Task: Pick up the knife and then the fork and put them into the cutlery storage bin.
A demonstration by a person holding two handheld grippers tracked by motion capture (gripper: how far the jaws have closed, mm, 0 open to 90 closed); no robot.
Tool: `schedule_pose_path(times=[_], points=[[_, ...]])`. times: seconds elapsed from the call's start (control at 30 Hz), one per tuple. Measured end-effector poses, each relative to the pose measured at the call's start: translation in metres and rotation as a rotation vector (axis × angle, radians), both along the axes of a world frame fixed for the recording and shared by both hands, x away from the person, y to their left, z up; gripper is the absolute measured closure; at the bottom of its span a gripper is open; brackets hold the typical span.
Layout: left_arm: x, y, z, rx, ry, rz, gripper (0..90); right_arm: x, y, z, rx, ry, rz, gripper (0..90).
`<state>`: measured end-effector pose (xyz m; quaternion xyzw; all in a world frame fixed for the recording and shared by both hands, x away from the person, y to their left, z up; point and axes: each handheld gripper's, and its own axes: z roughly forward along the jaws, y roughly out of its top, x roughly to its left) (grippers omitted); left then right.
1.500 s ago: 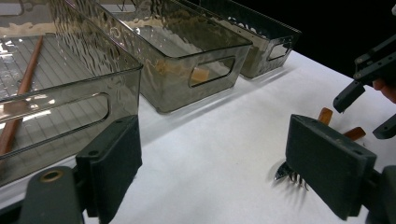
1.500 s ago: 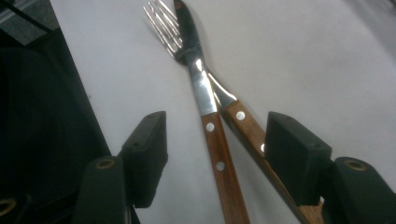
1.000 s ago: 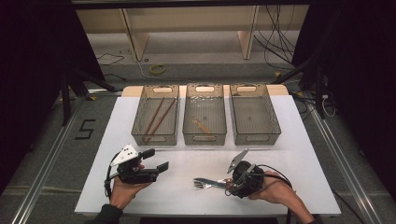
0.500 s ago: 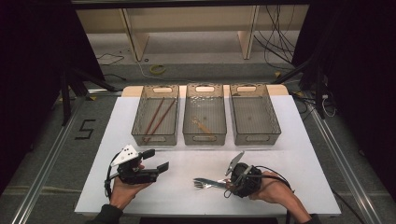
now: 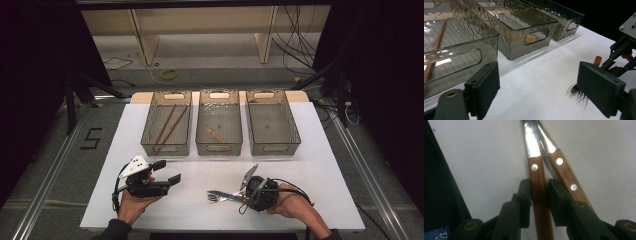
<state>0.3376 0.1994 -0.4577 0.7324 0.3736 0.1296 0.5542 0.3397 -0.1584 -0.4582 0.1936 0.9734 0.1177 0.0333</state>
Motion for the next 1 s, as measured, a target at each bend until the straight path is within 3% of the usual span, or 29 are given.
schedule_pose_path(times=[0.33, 0.5, 0.73, 1.0], points=[[0.0, 0.0, 0.0, 0.004, 0.0, -0.003, 17.6, -0.002, 0.002, 0.001, -0.016, 0.002, 0.024, 77.1], [0.0, 0.0, 0.0, 0.003, -0.001, -0.003, 17.5, 0.0, -0.001, 0.004, 0.016, 0.003, 0.029, 77.3], [0.0, 0.0, 0.0, 0.002, 0.0, -0.003, 17.6, 0.002, -0.009, 0.019, 0.101, -0.011, 0.021, 77.4], [0.0, 0.0, 0.0, -0.002, 0.001, 0.0, 17.6, 0.005, -0.02, 0.038, 0.212, -0.045, -0.047, 77.3]])
